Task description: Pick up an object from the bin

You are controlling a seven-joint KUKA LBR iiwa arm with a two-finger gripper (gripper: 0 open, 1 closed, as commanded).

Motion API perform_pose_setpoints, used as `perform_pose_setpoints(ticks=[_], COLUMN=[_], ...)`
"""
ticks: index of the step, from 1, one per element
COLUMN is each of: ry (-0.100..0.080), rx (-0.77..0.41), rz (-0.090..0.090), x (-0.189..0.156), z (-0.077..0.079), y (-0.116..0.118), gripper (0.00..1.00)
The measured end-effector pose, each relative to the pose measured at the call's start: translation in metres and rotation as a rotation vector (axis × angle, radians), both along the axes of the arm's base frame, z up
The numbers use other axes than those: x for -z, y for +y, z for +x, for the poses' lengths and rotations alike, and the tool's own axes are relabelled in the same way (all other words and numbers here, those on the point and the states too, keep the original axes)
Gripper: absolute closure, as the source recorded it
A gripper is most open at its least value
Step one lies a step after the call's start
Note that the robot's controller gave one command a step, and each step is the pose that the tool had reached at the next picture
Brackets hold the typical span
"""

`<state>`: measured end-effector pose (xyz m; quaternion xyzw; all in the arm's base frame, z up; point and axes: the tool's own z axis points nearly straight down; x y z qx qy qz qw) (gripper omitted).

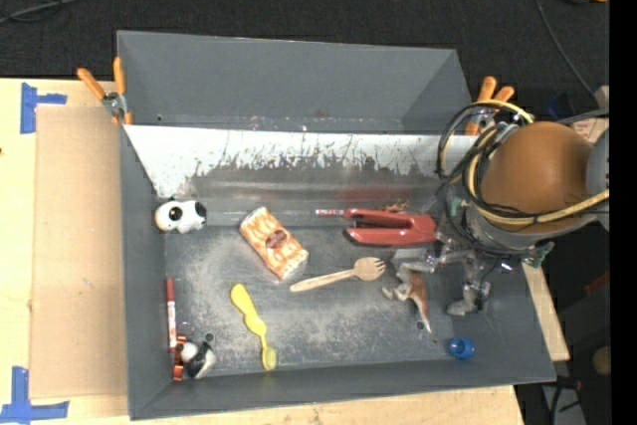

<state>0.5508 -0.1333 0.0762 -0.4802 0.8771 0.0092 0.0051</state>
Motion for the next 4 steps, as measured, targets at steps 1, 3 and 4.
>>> perform_pose_setpoints(ticks=[1, 3, 4], ry=[-0.01, -0.006, -0.006], rx=[-0.269, -0.265, -0.262], rz=[-0.007, -0.006, -0.005], x=[0.004, -0.019, -0.039], z=[-0.007, -0.008, -0.008], y=[0.002, 0.003, 0.003], gripper=[1.0, 1.0, 1.0])
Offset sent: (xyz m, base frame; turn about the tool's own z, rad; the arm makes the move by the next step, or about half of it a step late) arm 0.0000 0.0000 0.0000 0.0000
